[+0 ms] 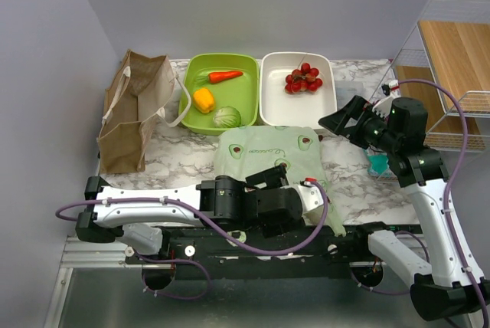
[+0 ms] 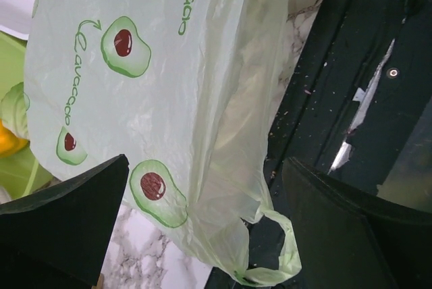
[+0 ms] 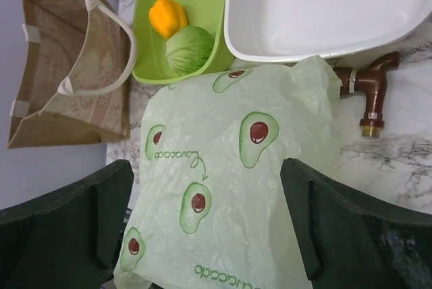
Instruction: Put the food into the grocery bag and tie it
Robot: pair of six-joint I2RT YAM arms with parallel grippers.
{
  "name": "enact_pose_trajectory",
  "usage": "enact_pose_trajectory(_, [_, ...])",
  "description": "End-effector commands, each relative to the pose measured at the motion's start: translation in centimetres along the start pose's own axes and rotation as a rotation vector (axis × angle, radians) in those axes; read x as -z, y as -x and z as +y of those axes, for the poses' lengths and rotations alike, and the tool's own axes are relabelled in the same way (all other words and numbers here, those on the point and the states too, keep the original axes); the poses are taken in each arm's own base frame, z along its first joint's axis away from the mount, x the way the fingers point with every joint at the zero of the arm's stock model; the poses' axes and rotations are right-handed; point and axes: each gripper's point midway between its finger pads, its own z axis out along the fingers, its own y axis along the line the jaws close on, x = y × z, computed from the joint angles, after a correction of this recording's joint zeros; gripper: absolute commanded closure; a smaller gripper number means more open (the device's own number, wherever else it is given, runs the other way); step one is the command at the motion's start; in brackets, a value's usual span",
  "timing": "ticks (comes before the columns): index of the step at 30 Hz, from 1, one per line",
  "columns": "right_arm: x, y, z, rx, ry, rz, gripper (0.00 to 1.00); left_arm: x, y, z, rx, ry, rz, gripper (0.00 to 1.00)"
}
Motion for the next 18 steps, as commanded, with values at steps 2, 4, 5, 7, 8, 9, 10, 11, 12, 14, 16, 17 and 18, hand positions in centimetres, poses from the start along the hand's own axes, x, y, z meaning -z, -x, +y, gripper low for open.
enact_pose_trajectory(2, [0.4, -0.9, 0.8, 0.001, 0.049, 0.024, 0.00, -1.8, -0.2, 0.8, -0.028, 0.095, 0.015, 0.04])
enact_pose_trajectory(4, [0.5, -1.0, 0.9, 0.001, 0.057, 0.028, 0.00, -2.3, -0.6, 1.0, -0.023, 0.125, 0.027, 0.04])
enact_pose_trajectory(5, [0.5, -1.0, 1.0, 0.002, 0.058, 0.028, 0.00, -2.5, -0.7, 1.2, -0.023, 0.143, 0.026, 0.04])
enact_pose_trajectory(7, [0.5, -1.1, 1.0, 0.001, 0.062, 0.029, 0.00, -3.1, -0.8, 1.4, -0.033, 0.169, 0.024, 0.04])
enact_pose_trajectory(8, [0.5, -1.1, 1.1, 0.000, 0.066, 0.030, 0.00, -3.4, -0.9, 1.5, -0.040, 0.180, 0.027, 0.05])
enact_pose_trajectory(9, [0.5, -1.2, 1.1, -0.002, 0.068, 0.033, 0.00, -3.7, -1.0, 1.6, -0.051, 0.192, 0.031, 0.06])
enact_pose_trajectory(10, [0.5, -1.2, 1.2, -0.005, 0.073, 0.035, 0.00, -4.0, -1.1, 1.7, -0.072, 0.205, 0.041, 0.09])
enact_pose_trajectory(11, [0.5, -1.2, 1.3, -0.005, 0.078, 0.037, 0.00, -4.3, -1.3, 1.8, -0.094, 0.217, 0.056, 0.12])
enact_pose_trajectory(12, [0.5, -1.2, 1.4, -0.006, 0.080, 0.038, 0.00, -4.7, -1.3, 1.8, -0.117, 0.226, 0.060, 0.12])
enact_pose_trajectory(14, [0.5, -1.3, 1.4, -0.007, 0.081, 0.040, 0.00, -5.4, -1.4, 1.8, -0.152, 0.230, 0.066, 0.14])
enact_pose_trajectory(16, [0.5, -1.5, 1.3, -0.010, 0.081, 0.045, 0.00, -6.1, -1.6, 2.0, -0.153, 0.234, 0.078, 0.17])
enact_pose_trajectory(17, [0.6, -1.5, 1.3, -0.009, 0.081, 0.045, 0.00, -6.4, -1.7, 2.4, -0.172, 0.233, 0.089, 0.19])
enact_pose_trajectory(18, [0.6, -1.6, 1.3, -0.009, 0.080, 0.046, 0.00, -6.6, -1.8, 2.5, -0.171, 0.232, 0.095, 0.23])
